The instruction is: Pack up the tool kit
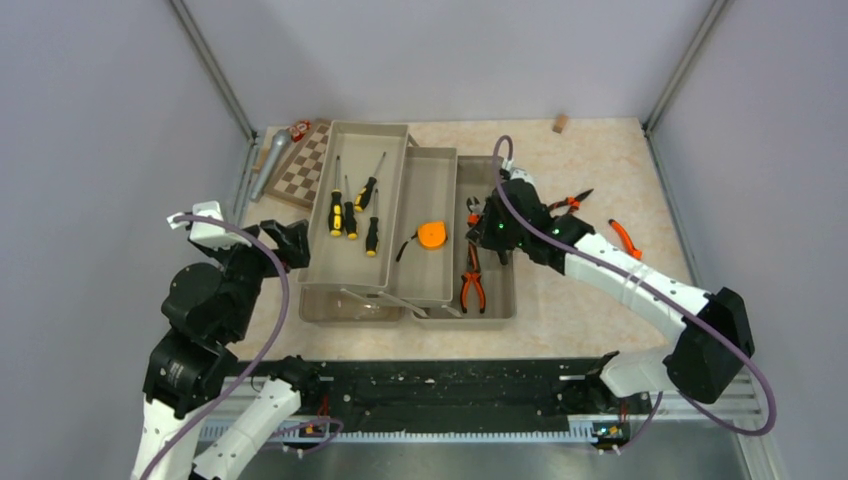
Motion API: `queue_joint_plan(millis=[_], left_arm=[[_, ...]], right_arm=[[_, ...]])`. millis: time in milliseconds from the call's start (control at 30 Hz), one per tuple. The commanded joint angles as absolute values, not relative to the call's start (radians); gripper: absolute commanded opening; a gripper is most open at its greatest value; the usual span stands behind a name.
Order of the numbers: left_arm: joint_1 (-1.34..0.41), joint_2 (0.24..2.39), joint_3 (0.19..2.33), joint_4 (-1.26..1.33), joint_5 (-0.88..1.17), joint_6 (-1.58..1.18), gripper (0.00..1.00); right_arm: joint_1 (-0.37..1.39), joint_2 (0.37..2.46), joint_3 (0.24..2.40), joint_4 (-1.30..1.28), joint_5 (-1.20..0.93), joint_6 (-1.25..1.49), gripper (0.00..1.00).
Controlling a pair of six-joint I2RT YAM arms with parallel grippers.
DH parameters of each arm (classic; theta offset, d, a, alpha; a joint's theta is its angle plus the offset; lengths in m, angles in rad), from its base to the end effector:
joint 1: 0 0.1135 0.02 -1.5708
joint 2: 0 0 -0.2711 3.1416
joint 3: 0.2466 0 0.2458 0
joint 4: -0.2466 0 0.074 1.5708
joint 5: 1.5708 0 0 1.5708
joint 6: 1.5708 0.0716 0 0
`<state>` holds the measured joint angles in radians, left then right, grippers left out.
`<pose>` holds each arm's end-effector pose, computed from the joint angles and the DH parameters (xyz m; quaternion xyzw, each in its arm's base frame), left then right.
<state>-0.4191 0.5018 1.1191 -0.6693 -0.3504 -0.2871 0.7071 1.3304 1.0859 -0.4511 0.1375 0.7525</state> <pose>0.0858 -0.0113 0.4235 -0.0726 0.7205 -0.1158 0.6798 0.2440 0.1956 0.2844 0.0496 0.9027 0.2355 0.3566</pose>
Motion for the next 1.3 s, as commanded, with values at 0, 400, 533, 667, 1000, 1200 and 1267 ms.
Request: queue_joint_plan(millis=[0, 400, 533, 667, 1000, 1200, 1267], left_arm=[[-0.415, 0.491, 1.149, -0.669, -0.368, -0.276, 0.98], [-0.416, 0.488, 1.167, -0.685, -0.370, -0.273, 0.98], [-0.416, 0.484, 1.173, -0.698, -0.369, -0.277, 0.98], [-0.416, 0.473, 1.171, -0.707, -0.373, -0.281, 0.98], [-0.415, 0.475, 1.179, -0.706, -0.374, -0.281, 0.98], [-0.416, 0.468, 1.169, -0.709, -0.377, -0.282, 0.98], [-0.416, 0.460, 1.160, -0.707, -0.379, -0.286, 0.98]], right_arm=[[0.735, 1.349, 1.081, -0.311, 0.090, 0.841, 0.00], [0.708, 1.420, 0.910, -0.167, 0.145, 0.973, 0.00], [0.684, 1.466, 0.879, -0.098, 0.100, 0.990, 0.07], [0.683, 1.508, 0.905, -0.097, 0.089, 0.972, 0.22], [0.682, 1.426, 0.988, -0.239, 0.164, 0.889, 0.47], [0.656, 1.316, 1.059, -0.385, 0.281, 0.795, 0.52], [0.615, 1.291, 1.076, -0.443, 0.302, 0.767, 0.53]])
